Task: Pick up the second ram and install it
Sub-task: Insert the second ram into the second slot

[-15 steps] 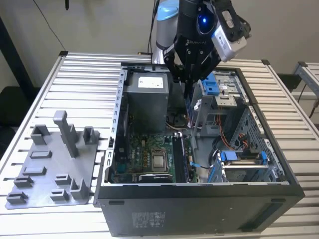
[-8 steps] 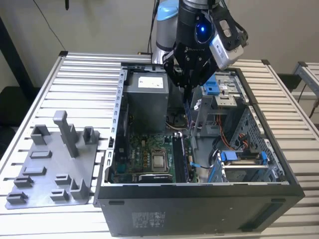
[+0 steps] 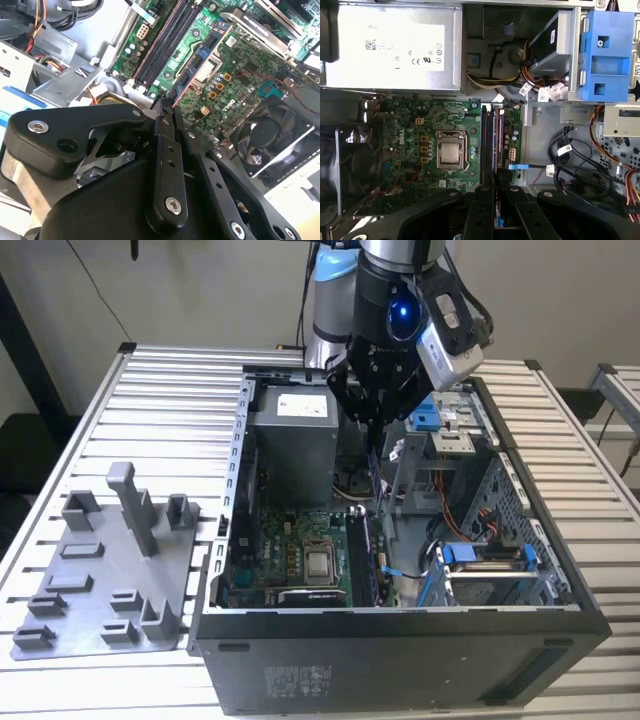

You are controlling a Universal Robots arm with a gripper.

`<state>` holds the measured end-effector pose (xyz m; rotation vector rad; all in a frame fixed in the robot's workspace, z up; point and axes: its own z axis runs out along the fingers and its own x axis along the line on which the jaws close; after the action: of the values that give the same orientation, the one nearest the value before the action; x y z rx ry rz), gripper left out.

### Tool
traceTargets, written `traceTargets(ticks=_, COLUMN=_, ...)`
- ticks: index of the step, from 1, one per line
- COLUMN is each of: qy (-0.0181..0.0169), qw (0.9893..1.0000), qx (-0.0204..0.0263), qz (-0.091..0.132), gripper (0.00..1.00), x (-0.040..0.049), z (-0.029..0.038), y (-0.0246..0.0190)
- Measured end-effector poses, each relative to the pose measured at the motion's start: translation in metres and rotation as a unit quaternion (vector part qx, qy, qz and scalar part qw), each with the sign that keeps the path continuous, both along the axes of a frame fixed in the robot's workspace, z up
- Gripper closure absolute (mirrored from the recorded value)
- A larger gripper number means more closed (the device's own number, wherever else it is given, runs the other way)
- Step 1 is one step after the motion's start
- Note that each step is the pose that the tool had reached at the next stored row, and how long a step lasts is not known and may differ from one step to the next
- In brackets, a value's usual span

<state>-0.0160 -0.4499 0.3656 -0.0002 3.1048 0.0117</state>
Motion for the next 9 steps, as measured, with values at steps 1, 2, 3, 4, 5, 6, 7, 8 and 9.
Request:
traceTargets(ticks=1, qy=0.0003, qw=1.0000, qx=0.0000, qz=0.000, gripper=0.86, x=0.0001, z=-0.0009, y=-0.0001)
traceTargets(ticks=2, qy=0.0007, qw=1.0000, qx=0.0000, qz=0.000, gripper=0.86, x=0.0001, z=-0.0019, y=-0.0001)
traceTargets(ticks=3, qy=0.0010, qw=1.0000, qx=-0.0001, qz=0.000, gripper=0.86, x=0.0003, z=-0.0032, y=-0.0002)
traceTargets(ticks=4, qy=0.0014, qw=1.0000, qx=0.0000, qz=0.000, gripper=0.86, x=0.0007, z=-0.0050, y=-0.0001)
traceTargets(ticks=5, qy=0.0022, qw=1.0000, qx=0.0000, qz=0.000, gripper=0.86, x=0.0012, z=-0.0065, y=-0.0002)
traceTargets(ticks=6, qy=0.0028, qw=1.0000, qx=0.0000, qz=0.000, gripper=0.86, x=0.0019, z=-0.0082, y=-0.0002)
traceTargets(ticks=7, qy=0.0030, qw=1.0000, qx=0.0000, qz=0.000, gripper=0.86, x=0.0024, z=-0.0100, y=-0.0002)
traceTargets(ticks=8, qy=0.0032, qw=1.0000, qx=0.0000, qz=0.000, gripper=0.86, x=0.0029, z=-0.0118, y=-0.0002)
traceTargets(ticks=9, qy=0.0032, qw=1.0000, qx=0.0000, qz=0.000, gripper=0.86, x=0.0030, z=-0.0136, y=-0.0002)
